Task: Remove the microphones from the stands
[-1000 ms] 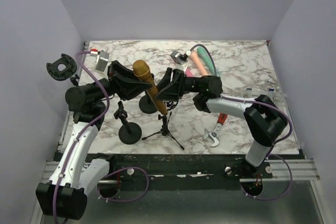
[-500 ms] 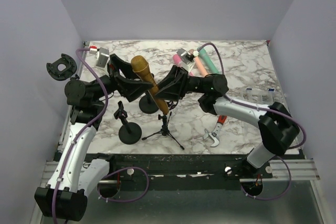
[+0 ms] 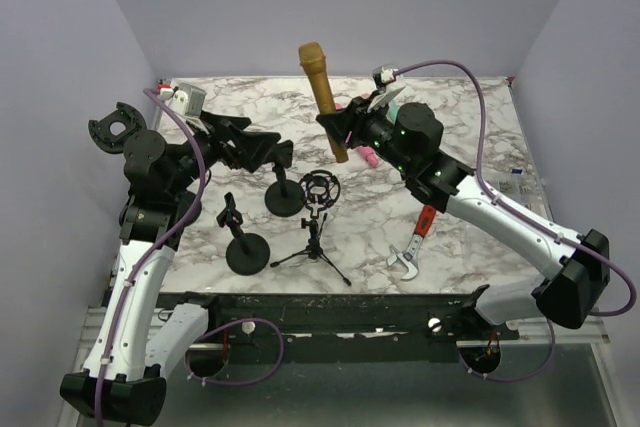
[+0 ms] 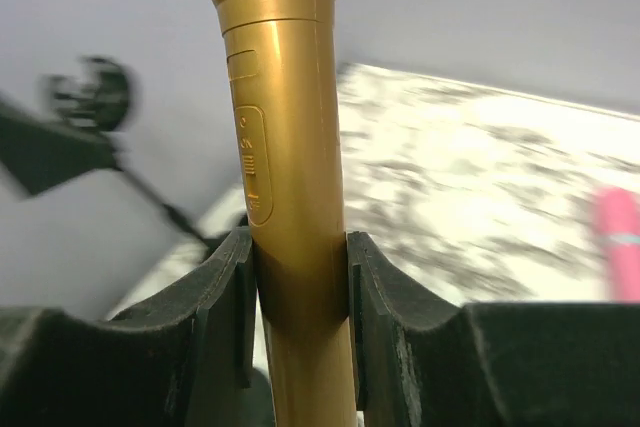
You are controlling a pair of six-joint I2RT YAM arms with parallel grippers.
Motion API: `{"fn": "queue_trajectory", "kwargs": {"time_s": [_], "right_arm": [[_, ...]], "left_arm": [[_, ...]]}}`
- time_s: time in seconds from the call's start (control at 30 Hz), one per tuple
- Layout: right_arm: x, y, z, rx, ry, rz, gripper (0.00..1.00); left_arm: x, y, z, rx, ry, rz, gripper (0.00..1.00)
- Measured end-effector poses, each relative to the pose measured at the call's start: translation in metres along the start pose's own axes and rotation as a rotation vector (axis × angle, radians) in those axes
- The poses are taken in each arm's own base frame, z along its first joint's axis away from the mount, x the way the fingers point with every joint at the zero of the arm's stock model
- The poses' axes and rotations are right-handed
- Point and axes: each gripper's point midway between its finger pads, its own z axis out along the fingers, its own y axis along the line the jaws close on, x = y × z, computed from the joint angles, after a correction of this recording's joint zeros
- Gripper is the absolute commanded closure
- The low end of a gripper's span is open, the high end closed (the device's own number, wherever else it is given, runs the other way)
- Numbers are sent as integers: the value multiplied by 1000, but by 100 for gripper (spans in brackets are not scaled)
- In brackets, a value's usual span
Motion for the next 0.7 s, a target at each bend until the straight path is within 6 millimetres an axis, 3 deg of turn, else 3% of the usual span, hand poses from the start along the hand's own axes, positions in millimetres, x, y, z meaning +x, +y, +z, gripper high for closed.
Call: {"fn": "queue_trajectory", "kwargs": {"time_s": [0.17,0.3,0.57,0.7], "right_arm": [[26,-79,-5,371,128,-211,99],[53,-126,-3,545,260,-375,99],[148,-209,7,587,581,-474,99],[182,-228,30,559,666,-464,99]], "left_arm": [[11,18,-1,-83,32,-8,2],[14,24,-1,-111,40,-10,1],[15,27,0,-122,44,-10,2],[15,28,0,-125,44,-7,2]]}}
